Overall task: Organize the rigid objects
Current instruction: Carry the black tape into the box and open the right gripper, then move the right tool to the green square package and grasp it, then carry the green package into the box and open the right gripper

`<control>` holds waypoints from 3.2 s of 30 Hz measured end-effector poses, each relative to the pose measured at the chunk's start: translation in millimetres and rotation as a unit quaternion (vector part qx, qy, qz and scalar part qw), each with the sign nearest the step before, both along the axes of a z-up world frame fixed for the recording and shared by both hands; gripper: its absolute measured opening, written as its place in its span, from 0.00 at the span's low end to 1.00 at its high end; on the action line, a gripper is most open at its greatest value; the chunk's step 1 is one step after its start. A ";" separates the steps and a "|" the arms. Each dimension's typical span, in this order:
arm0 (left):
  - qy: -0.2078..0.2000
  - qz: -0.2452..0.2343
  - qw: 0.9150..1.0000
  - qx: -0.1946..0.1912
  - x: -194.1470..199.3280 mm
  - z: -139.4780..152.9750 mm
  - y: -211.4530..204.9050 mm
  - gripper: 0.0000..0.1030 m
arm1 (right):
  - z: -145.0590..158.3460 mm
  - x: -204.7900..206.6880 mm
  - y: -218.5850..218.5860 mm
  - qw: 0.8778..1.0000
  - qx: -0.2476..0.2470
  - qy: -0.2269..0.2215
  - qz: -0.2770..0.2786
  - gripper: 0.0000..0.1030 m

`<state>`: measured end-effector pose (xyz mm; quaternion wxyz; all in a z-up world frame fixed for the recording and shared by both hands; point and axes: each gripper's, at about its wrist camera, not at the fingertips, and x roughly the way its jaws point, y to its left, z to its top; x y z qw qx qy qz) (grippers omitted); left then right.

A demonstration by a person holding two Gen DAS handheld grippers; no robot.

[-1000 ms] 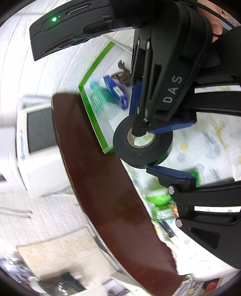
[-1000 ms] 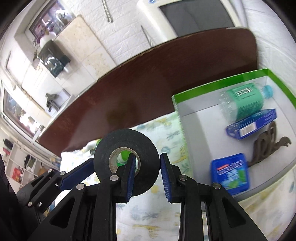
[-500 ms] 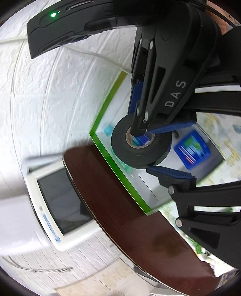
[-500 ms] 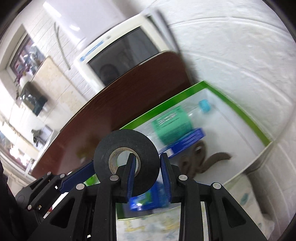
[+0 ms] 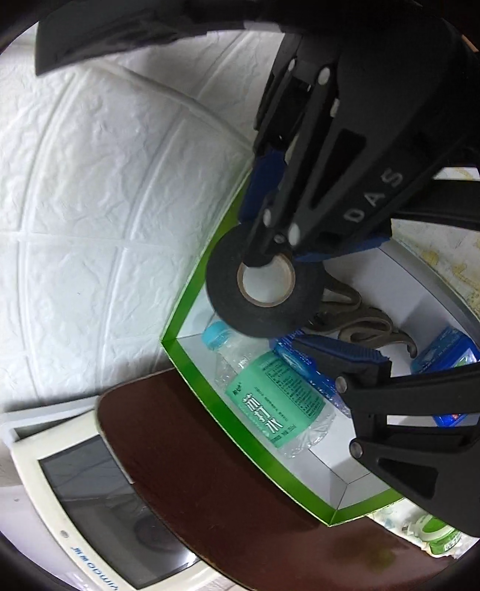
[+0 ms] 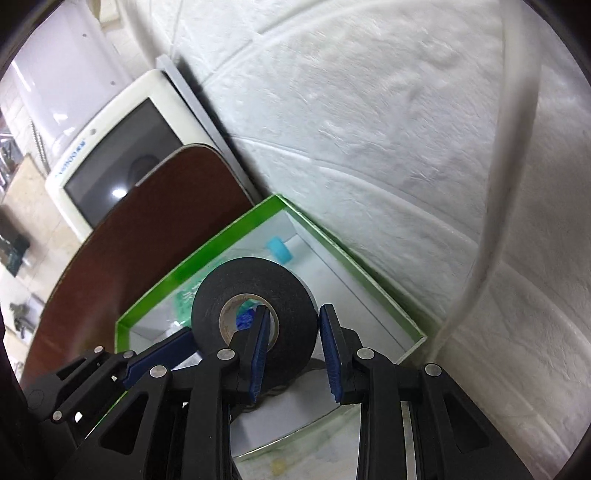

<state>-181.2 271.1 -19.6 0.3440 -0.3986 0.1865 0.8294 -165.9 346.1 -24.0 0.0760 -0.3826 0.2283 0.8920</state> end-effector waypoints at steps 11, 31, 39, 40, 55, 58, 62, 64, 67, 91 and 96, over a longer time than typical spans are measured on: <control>0.049 0.050 0.998 -0.001 12.1 27.6 -61.7 0.39 | 12.5 9.8 -10.7 0.999 0.041 0.033 -0.003 0.30; 0.065 0.311 0.947 0.042 61.9 41.9 -323.6 0.53 | 41.3 40.2 -187.5 0.958 0.049 0.060 0.275 0.31; 0.027 0.314 0.948 0.046 73.2 7.1 -357.3 0.52 | 11.0 44.2 -255.2 0.938 0.028 -0.004 0.345 0.32; 0.021 0.311 0.949 0.048 74.1 3.4 -359.3 0.52 | 6.2 42.4 -260.0 0.937 0.020 -0.013 0.347 0.32; -0.034 0.263 0.962 0.065 40.0 -33.7 -348.4 0.43 | -52.0 4.5 -280.0 0.945 -0.041 -0.103 0.308 0.33; -0.043 0.252 0.964 0.068 35.6 -38.6 -347.7 0.43 | -59.2 -4.1 -275.7 0.946 -0.069 -0.109 0.297 0.33; -0.054 0.250 0.965 0.065 26.0 -45.6 -347.3 0.42 | -67.2 -15.5 -276.2 0.944 -0.097 -0.120 0.292 0.33; -0.060 0.247 0.965 0.062 21.5 -49.5 -346.4 0.36 | -73.2 -20.3 -278.7 0.939 -0.115 -0.132 0.295 0.33; -0.057 0.239 0.968 0.059 19.1 -51.0 -344.3 0.37 | -77.4 -24.2 -283.0 0.936 -0.127 -0.133 0.301 0.33; 0.015 0.223 0.973 0.059 45.6 3.7 -305.7 0.34 | -7.1 6.9 -283.1 0.942 -0.067 -0.023 0.327 0.30; 0.027 0.198 0.978 0.054 48.9 13.5 -274.4 0.34 | 11.3 15.0 -255.4 0.948 -0.074 0.007 0.311 0.30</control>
